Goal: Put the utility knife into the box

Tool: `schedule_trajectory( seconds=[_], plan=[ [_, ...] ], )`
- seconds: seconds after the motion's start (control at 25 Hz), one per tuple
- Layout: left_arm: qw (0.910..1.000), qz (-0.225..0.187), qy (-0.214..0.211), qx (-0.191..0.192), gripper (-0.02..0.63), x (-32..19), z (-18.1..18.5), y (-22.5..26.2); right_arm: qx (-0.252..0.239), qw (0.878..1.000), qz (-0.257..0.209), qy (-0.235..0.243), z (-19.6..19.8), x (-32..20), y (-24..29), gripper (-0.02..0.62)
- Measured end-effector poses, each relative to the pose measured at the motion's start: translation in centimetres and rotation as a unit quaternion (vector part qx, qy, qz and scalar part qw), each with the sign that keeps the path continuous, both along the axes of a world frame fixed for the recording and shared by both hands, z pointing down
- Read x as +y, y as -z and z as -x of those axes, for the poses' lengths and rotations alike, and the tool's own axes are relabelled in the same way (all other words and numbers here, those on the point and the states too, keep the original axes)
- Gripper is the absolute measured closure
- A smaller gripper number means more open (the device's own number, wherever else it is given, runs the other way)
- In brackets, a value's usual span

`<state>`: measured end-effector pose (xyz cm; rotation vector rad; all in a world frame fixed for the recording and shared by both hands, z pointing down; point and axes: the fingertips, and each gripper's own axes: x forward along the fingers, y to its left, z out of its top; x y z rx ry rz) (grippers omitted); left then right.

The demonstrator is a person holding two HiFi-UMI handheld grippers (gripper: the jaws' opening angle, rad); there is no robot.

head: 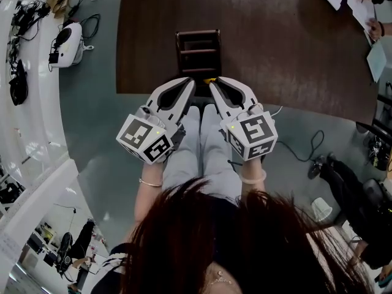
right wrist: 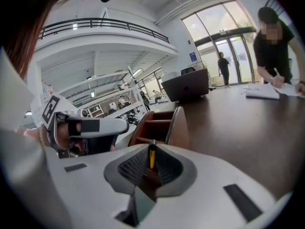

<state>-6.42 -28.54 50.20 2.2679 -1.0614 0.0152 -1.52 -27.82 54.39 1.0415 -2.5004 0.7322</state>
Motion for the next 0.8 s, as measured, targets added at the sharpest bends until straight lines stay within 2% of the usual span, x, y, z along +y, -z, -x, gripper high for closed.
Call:
schedule_trajectory(
  seconds=[0.4, 0.6, 0.8],
  plan=[
    [0.9999, 0.001, -0.010, 0.004, 0.604, 0.3, -0.7, 0.3, -0.033, 0.999, -0.014, -0.018, -0.8, -0.3, 1.8, 0.545],
    [0.9998, -0.016, -0.008, 0.003, 0.604, 0.4, -0.8, 1.8, -0.040, 0.998, -0.049, -0.025, -1.6, -0.9, 4.6, 0.546],
    [0.9991, -0.042, -0.002, 0.003, 0.604, 0.1, -0.3, 4.7, -0.050, 0.994, -0.094, -0.005, -1.0, -1.1, 8.7, 0.546]
  ],
)
